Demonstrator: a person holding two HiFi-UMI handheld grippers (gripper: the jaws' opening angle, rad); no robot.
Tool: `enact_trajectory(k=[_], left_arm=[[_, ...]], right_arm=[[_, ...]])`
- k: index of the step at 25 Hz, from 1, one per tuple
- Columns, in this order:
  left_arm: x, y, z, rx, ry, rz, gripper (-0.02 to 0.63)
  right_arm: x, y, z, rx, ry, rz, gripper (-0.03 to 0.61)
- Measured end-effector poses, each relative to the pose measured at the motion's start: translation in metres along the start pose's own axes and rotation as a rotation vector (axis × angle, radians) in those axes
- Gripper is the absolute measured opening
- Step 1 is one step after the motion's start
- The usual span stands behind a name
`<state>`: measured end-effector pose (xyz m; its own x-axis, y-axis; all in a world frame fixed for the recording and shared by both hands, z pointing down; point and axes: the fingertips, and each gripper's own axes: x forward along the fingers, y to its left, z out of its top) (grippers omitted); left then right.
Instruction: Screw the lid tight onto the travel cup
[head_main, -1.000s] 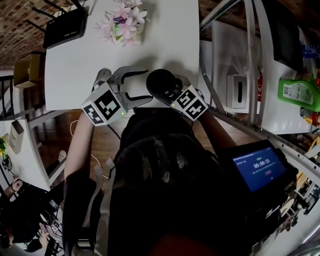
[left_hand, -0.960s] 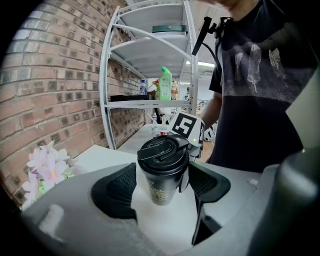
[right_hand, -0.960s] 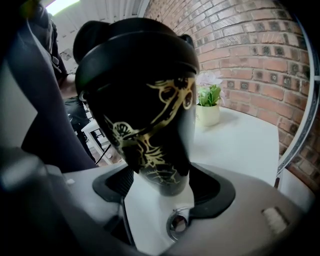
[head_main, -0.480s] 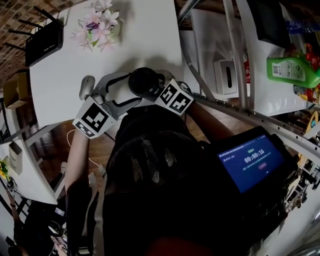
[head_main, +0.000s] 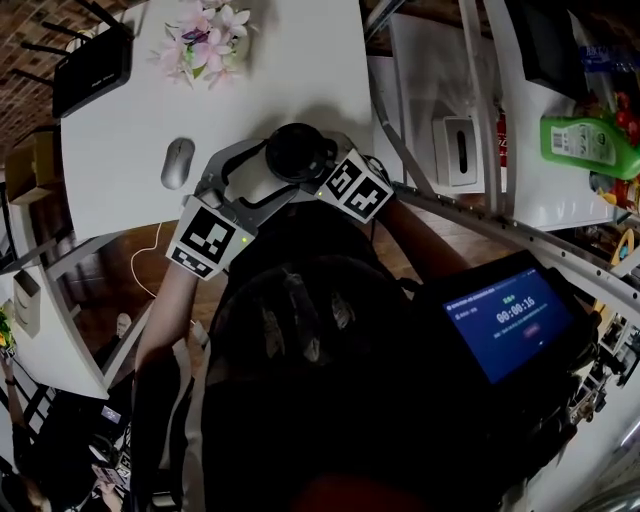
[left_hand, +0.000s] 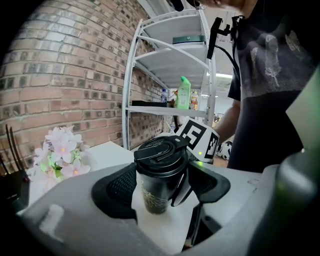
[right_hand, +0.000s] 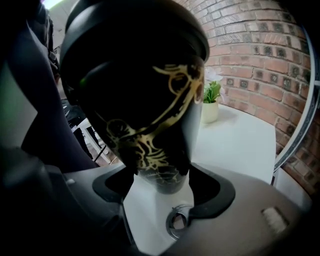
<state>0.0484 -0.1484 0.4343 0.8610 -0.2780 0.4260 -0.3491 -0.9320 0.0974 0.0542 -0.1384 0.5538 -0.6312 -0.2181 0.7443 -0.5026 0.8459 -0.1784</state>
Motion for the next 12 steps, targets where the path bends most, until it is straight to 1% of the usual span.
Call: enact_trajectory(k=[2,4,7,10,12], left_arm=[[0.001,-0.001,0.0,-0.003,-0.007,0.004,0.333],[0.001,-0.001,0.0,0.026,-0.001,-0.004,0.336],[-0.002,0.0,-0.002,0.076,0.028,-0.042,0.336],[-0.014,0.006,0.001,0.072,0.045,-0.085,0.336],[-0.021,0.012,0.002,0.096,0.065,-0.1,0.336]], right_arm=[[0.0,-0.001,-0.001,0.001,-0.003,-0.003,0.347],[0.0,-0.001,0.0,0.006,-0.01,-0.008,0.348],[0.0,-0.001,-0.001,0.011,-0.015,-0.009,0.347],[0.001,-0.001,-0.001,0.015,-0.018,-0.009,0.347],[0.001,-0.001,-0.001,0.015,-0.02,-0.009,0.347]])
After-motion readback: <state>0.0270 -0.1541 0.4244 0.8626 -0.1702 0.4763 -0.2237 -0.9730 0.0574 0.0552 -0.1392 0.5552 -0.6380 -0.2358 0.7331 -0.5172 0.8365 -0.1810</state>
